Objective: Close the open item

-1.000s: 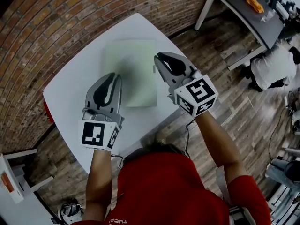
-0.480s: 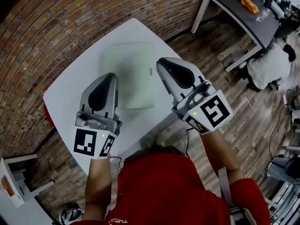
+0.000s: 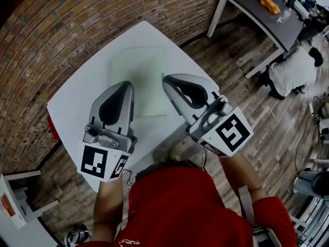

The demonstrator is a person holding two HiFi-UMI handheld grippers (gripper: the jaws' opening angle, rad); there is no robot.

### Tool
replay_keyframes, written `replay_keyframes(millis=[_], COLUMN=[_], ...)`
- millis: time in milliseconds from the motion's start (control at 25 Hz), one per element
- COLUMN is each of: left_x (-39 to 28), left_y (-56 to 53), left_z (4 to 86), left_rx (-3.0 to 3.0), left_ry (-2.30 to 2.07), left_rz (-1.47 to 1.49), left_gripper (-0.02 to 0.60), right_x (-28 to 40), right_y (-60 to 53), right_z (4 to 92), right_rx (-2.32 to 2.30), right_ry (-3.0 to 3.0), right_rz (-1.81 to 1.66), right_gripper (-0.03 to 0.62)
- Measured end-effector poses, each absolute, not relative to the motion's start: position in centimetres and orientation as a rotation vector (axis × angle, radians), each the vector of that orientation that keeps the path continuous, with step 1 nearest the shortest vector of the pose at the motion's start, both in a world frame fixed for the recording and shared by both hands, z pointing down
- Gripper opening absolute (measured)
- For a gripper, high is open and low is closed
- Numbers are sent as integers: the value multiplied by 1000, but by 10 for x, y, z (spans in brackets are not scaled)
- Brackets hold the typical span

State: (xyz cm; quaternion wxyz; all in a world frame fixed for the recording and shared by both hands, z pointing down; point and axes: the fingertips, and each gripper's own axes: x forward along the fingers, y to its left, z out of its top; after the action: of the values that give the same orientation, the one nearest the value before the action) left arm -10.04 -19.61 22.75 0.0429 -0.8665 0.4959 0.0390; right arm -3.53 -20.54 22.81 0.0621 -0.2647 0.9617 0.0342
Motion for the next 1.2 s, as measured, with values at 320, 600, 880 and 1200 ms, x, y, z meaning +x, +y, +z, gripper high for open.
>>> replay_keyframes(millis=[320, 600, 880, 1200], left_x=[-90, -88, -86, -87], left_y=[-179, -167, -165, -166], left_z=[228, 234, 237, 241], left_rx=[-2668, -2679, -2689, -2704], left_ry=[1487, 1482, 1477, 1465], left_rz=[111, 101, 89, 62], left_gripper=[12, 12, 12, 12], right_x=[-41, -47, -49, -48], right_y=[-188, -174, -170, -171], right_z=[230, 233, 236, 241], right_rx=[-773, -727, -717, -734], right_ry=[2939, 2962, 2974, 2988], right_rz=[94, 96, 91, 79], right_gripper=[34, 32, 31, 31])
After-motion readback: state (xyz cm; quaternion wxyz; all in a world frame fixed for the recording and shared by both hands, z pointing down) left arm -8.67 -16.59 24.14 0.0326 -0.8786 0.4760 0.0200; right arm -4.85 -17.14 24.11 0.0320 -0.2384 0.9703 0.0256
